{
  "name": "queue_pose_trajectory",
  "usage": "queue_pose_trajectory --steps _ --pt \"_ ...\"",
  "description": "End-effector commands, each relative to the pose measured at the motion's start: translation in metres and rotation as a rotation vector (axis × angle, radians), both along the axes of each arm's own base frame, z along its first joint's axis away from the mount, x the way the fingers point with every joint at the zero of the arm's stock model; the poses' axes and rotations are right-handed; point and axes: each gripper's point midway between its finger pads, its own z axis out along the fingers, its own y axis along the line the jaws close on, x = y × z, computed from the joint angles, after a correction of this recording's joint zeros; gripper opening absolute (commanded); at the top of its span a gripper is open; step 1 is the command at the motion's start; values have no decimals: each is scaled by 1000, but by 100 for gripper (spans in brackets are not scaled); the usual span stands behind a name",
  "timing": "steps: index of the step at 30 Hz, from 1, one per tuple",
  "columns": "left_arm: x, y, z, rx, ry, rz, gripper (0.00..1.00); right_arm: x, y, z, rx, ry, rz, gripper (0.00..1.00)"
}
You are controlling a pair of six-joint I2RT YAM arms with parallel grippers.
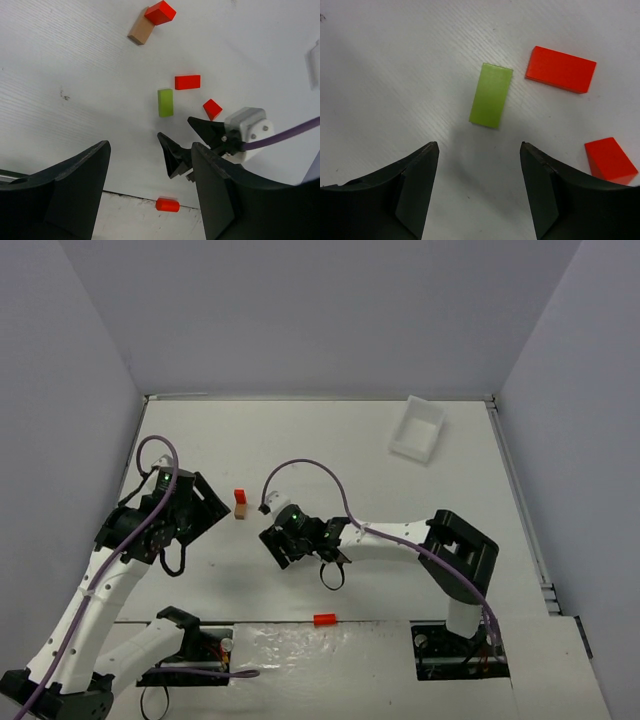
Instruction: Build the wood block tower
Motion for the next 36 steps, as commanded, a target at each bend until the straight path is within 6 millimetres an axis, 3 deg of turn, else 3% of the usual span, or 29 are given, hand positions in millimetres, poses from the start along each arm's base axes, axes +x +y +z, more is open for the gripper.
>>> queue_pose_trajectory --steps 1,10,15,18,21,25,30,36 --pt "-1 -7 12 -23 -2 -50 63 17 34 17 108 -82 -57 60" --pt "-4 -5 10 -20 4 -60 63 24 37 -10 80 -110 -119 51" --pt "-5 -8 9 -28 16 -75 63 25 29 -23 64 -116 -143 40" --pt "-4 -9 10 -36 14 -73 63 21 23 -19 84 -126 -140 28" --pt "-5 -16 11 -71 28 -87 63 20 19 -5 122 -153 -129 17" --pt "-3 -29 16 -129 56 -112 63 18 16 36 208 -258 -106 1" --pt "6 -52 32 -234 85 -138 63 15 7 95 304 -433 -104 0" --pt "16 -83 52 -351 119 -195 63 8 -3 132 360 -556 -105 0"
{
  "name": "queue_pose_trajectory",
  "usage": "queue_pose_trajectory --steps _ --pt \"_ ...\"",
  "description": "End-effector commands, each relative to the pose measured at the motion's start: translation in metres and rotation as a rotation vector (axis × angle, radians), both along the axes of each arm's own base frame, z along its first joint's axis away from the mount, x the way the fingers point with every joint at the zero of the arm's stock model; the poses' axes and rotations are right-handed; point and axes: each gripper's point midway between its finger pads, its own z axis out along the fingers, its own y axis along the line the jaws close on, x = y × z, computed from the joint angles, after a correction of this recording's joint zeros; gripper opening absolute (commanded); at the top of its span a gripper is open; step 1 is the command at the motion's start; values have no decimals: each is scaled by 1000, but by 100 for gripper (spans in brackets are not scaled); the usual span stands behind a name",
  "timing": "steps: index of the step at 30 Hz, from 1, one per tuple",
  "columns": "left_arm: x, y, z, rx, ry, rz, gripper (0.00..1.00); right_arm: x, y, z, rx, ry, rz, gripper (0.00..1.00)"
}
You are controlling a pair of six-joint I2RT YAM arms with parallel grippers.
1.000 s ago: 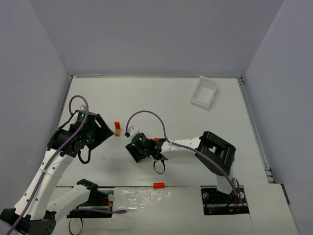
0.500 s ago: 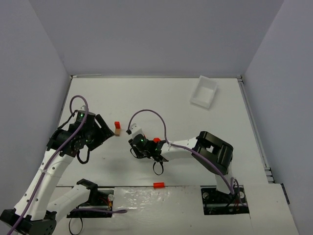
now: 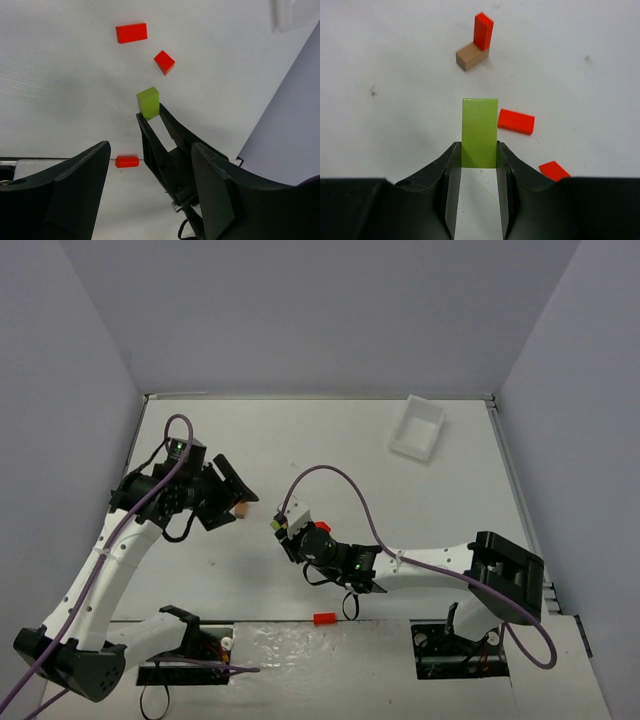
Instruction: Build the wood block tower
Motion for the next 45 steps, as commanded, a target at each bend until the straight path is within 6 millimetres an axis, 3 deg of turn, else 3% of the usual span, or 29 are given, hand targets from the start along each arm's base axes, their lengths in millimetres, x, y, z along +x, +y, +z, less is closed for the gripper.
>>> queue_pose_trajectory --steps 1,6,14,31,45 --pt "7 -29 35 -144 -18 -45 63 13 -1 67 136 -183 -57 0" --pt "13 -49 41 -189 27 -97 63 15 -5 99 133 -281 -58 0" --pt "10 -61 31 -210 86 -147 63 16 -8 124 106 -365 -55 0" --pt "28 -75 11 -195 167 -203 61 10 -8 147 35 -481 -3 0" --pt "40 -86 15 -217 178 -229 44 13 -7 143 -8 -500 -4 0"
